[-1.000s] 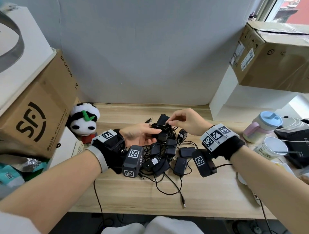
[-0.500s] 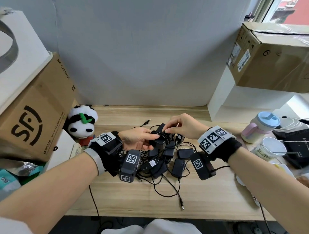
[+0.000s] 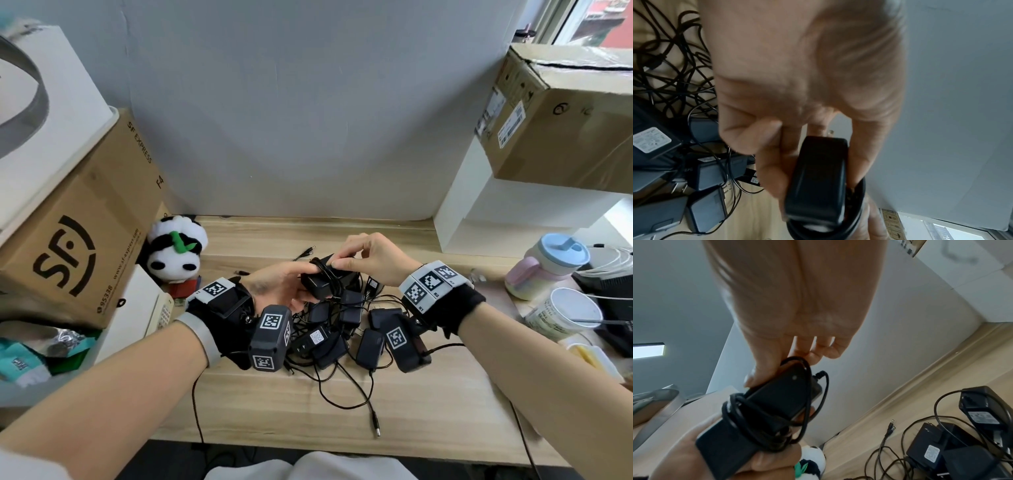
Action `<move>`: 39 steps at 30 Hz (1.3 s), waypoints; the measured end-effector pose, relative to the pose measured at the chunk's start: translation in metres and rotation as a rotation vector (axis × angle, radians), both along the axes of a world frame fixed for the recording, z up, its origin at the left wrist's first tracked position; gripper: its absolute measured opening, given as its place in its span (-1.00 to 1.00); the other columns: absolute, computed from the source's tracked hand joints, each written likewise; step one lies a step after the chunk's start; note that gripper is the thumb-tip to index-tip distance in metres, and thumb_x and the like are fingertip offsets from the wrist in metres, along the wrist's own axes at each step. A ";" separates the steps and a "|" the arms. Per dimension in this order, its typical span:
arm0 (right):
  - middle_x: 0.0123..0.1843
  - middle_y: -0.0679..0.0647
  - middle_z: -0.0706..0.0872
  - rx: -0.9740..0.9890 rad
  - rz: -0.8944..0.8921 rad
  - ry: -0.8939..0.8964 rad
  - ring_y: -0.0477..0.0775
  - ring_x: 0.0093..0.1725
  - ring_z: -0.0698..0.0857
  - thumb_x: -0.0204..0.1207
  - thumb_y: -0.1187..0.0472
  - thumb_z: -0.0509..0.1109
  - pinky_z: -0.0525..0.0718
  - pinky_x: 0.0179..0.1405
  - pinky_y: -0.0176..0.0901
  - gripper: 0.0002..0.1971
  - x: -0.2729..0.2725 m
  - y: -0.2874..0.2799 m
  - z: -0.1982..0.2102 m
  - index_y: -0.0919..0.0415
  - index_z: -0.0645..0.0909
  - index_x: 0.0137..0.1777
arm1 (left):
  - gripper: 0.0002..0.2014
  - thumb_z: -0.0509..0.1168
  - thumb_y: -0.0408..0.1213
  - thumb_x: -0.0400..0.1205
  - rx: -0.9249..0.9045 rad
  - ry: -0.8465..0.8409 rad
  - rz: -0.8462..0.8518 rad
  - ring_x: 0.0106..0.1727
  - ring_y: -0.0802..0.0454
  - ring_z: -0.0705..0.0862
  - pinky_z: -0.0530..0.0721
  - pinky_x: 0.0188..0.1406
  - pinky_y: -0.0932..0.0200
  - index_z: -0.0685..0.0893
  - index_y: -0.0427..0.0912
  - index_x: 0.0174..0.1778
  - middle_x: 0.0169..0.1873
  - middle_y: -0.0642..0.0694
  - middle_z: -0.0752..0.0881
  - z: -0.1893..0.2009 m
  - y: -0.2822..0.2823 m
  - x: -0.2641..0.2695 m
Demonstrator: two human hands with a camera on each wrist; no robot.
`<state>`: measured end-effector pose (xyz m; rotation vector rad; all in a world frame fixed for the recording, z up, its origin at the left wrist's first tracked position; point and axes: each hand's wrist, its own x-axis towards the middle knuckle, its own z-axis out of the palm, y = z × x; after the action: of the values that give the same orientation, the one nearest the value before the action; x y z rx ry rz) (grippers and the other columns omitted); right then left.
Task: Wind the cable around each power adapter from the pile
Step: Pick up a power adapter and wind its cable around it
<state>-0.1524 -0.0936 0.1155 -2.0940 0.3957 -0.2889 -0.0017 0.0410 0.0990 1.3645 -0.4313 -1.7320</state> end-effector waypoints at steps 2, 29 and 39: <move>-0.27 -0.13 0.65 0.051 -0.013 -0.008 -0.30 -0.32 0.56 0.43 0.30 0.50 0.43 -0.26 -0.55 -0.85 0.001 -0.001 0.002 0.14 0.77 -0.02 | -0.65 0.34 -0.20 0.49 -0.013 0.093 0.062 -0.17 -0.10 0.78 0.60 -0.59 0.32 0.54 -0.19 0.18 -0.08 -0.26 0.72 0.002 0.000 -0.001; -0.35 -0.14 0.69 0.015 -0.397 -0.008 -0.23 -0.39 0.59 0.42 0.28 0.52 0.57 -0.30 -0.49 -0.92 0.006 0.025 -0.012 0.11 0.72 -0.26 | -0.61 0.07 -0.23 0.70 -0.036 0.144 0.276 0.18 -0.21 0.64 0.73 0.10 -0.03 0.51 -0.32 0.39 0.20 -0.36 0.60 0.011 -0.012 -0.017; -0.29 0.00 0.74 -0.097 -0.297 0.226 -0.02 -0.35 0.69 0.47 0.18 0.45 0.70 -0.19 -0.15 -0.92 0.014 0.032 0.004 0.08 0.72 -0.24 | -0.63 0.15 -0.32 0.67 -0.101 0.222 0.271 0.20 -0.40 0.66 0.63 0.23 -0.18 0.51 -0.38 0.38 0.28 -0.45 0.59 0.001 0.005 -0.009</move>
<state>-0.1385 -0.0618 0.1195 -2.1688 0.8462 -0.2484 -0.0112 0.0460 0.0998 1.0896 -0.1966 -1.5919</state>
